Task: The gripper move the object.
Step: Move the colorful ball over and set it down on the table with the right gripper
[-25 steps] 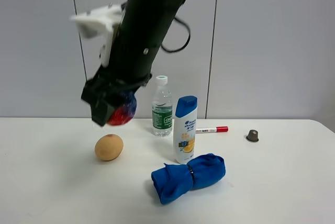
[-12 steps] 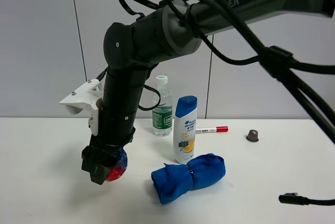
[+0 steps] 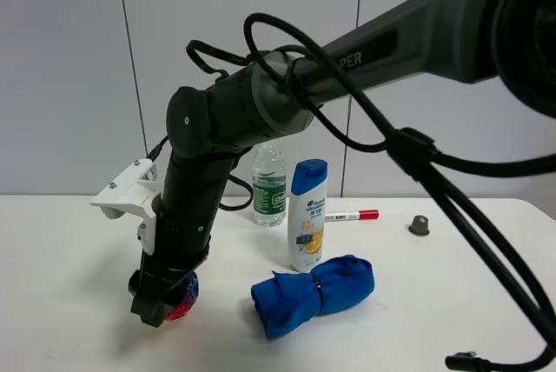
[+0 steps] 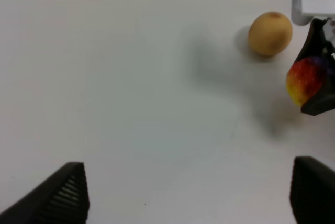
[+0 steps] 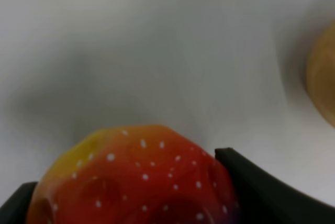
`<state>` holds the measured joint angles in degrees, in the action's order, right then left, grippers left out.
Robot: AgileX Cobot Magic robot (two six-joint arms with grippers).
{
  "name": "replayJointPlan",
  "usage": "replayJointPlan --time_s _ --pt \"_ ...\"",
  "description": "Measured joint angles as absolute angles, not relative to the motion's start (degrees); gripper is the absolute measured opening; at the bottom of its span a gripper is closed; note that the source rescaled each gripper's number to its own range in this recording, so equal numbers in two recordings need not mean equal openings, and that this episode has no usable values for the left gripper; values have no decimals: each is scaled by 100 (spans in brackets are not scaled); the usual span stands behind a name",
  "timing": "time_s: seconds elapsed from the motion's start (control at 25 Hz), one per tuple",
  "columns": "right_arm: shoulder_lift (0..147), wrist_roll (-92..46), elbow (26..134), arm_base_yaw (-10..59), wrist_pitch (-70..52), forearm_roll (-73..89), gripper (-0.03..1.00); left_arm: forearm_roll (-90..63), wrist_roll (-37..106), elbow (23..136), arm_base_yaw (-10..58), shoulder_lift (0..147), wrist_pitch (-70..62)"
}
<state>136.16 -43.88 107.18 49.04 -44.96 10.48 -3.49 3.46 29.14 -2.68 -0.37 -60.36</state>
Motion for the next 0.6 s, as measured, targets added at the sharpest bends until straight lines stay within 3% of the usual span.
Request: replayJointPlan --time_s 0.6 --pt "13848 -4447 10738 4904 -4431 1126 0 -349 346 2914 -268 -37 -6036"
